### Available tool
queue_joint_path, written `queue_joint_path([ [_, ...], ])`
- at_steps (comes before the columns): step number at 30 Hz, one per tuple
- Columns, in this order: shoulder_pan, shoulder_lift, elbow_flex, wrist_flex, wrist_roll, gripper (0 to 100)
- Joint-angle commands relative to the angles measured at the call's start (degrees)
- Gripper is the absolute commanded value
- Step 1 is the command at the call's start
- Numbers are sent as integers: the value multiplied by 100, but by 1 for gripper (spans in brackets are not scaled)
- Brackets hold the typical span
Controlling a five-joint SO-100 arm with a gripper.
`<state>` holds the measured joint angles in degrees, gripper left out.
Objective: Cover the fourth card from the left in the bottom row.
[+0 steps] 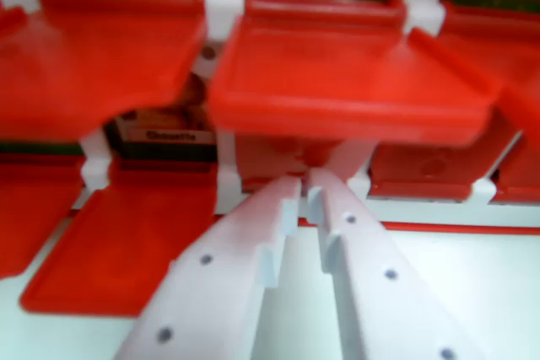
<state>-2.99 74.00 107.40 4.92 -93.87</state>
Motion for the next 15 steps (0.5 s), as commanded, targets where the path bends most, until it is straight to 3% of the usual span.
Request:
queue_joint_path([
  [1, -9, 0, -677, 9, -44, 0],
  [8, -44, -220, -967, 62, -53, 0],
  [15, -35, 369, -396, 88, -70, 0],
])
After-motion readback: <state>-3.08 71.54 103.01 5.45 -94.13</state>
